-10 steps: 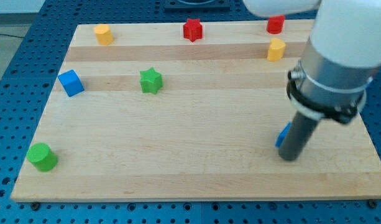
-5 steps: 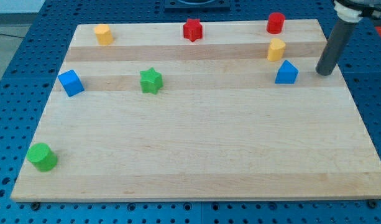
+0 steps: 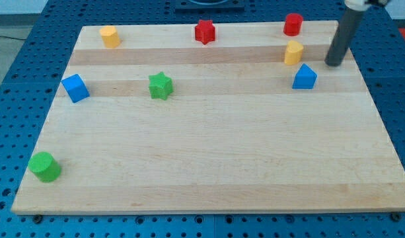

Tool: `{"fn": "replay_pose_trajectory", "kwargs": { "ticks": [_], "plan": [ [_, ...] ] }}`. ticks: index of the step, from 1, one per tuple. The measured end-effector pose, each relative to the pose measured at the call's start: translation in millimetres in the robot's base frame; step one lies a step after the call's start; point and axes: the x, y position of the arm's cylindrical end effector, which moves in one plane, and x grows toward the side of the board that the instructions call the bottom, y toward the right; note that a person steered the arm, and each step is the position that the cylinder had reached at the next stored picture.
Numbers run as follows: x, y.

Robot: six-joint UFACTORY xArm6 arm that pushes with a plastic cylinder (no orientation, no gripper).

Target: Move yellow heart parallel right to green circle

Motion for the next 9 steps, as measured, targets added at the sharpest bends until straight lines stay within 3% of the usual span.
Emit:
{"fn": "replay_pose_trajectory", "kwargs": {
  "ticks": [1,3,5,8,9],
  "plan": [
    [-18,-26],
    [-1,-111],
    [-12,-125],
    [-6,-202],
    [52,-217]
  ]
}}
